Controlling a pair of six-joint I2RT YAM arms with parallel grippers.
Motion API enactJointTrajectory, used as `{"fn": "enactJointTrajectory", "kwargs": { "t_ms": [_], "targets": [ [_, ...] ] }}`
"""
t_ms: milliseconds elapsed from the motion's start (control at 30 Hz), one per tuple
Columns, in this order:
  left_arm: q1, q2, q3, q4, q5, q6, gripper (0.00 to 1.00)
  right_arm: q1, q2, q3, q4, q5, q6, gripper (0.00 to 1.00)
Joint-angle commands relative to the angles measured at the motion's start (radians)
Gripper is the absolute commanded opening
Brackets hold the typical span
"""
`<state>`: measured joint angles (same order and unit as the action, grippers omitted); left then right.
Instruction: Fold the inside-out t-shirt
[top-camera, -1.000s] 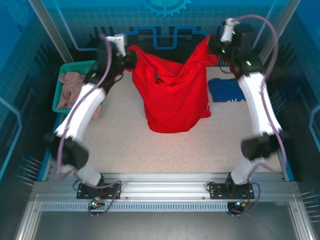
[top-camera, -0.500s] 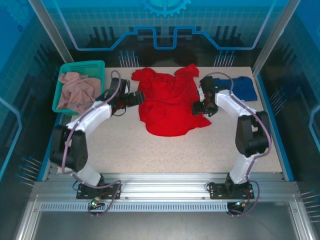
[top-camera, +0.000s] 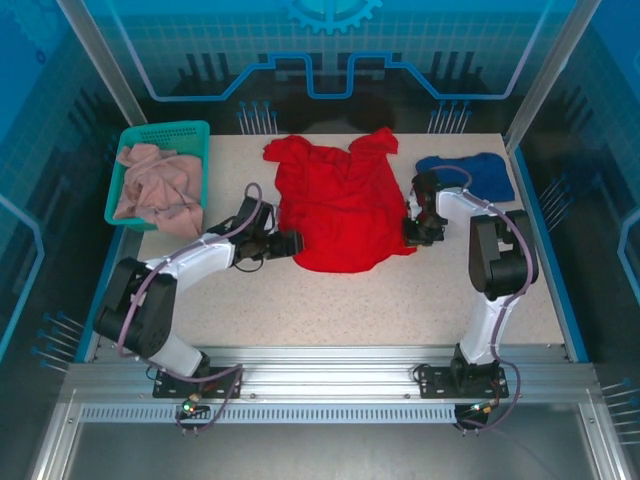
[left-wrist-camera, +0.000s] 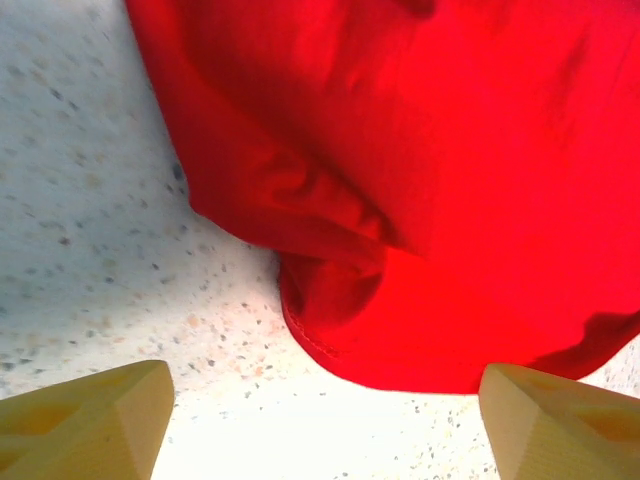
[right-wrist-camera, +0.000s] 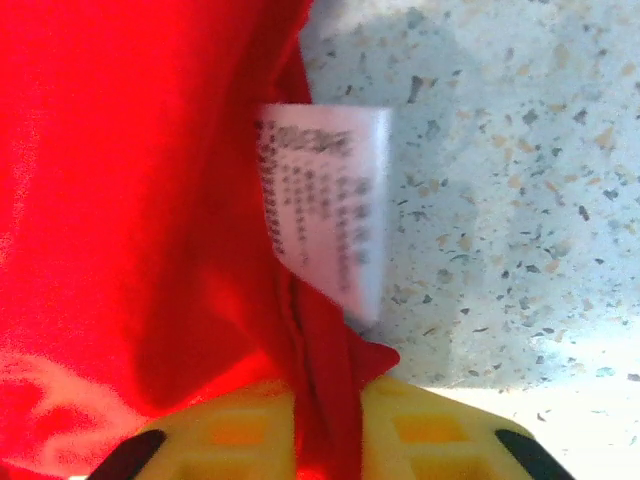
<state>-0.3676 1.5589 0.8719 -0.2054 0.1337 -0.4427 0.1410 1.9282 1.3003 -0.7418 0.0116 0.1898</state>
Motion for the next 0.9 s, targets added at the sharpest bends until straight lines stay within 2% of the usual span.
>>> {"fn": "enactJointTrajectory", "kwargs": {
  "t_ms": [0, 67, 133, 200, 267, 300, 367, 467, 600, 733, 867],
  "targets": [
    [-0.031, 0.075, 0.028, 0.024, 0.105, 0.023, 0.76, -0.010, -0.058, -0.004, 0.017, -0.042, 0.017, 0.02],
    [-0.043, 0.147, 0.052, 0.064, 0.135, 0.026, 0.69, -0.015, -0.112, -0.023, 0.036, -0.054, 0.032, 0.00],
    [-0.043, 0.212, 0.075, 0.113, 0.109, 0.015, 0.61, -0.014, -0.164, -0.039, 0.053, -0.071, 0.044, 0.00],
    [-0.042, 0.260, 0.108, 0.167, 0.086, 0.016, 0.45, -0.014, -0.229, -0.056, 0.074, -0.106, 0.061, 0.00],
    [-0.042, 0.265, 0.129, 0.213, 0.064, 0.015, 0.23, -0.015, -0.292, -0.070, 0.093, -0.140, 0.082, 0.00],
    [-0.042, 0.239, 0.135, 0.220, 0.056, 0.018, 0.13, -0.015, -0.332, -0.066, 0.107, -0.173, 0.091, 0.00],
    [-0.041, 0.131, 0.124, 0.233, 0.019, 0.012, 0.00, -0.015, -0.419, -0.048, 0.150, -0.242, 0.121, 0.00],
    [-0.042, -0.135, 0.097, 0.267, -0.043, 0.006, 0.00, -0.015, -0.586, -0.001, 0.264, -0.296, 0.203, 0.00],
    [-0.045, -0.416, 0.208, 0.236, -0.160, 0.056, 0.00, -0.015, -0.771, 0.136, 0.343, -0.198, 0.244, 0.00],
    [-0.058, -0.496, 0.410, 0.128, -0.271, 0.170, 0.00, -0.010, -0.854, 0.273, 0.359, -0.160, 0.237, 0.00],
    [-0.073, -0.507, 0.597, 0.017, -0.275, 0.260, 0.00, 0.004, -0.900, 0.388, 0.325, -0.188, 0.219, 0.00]
  ]
}}
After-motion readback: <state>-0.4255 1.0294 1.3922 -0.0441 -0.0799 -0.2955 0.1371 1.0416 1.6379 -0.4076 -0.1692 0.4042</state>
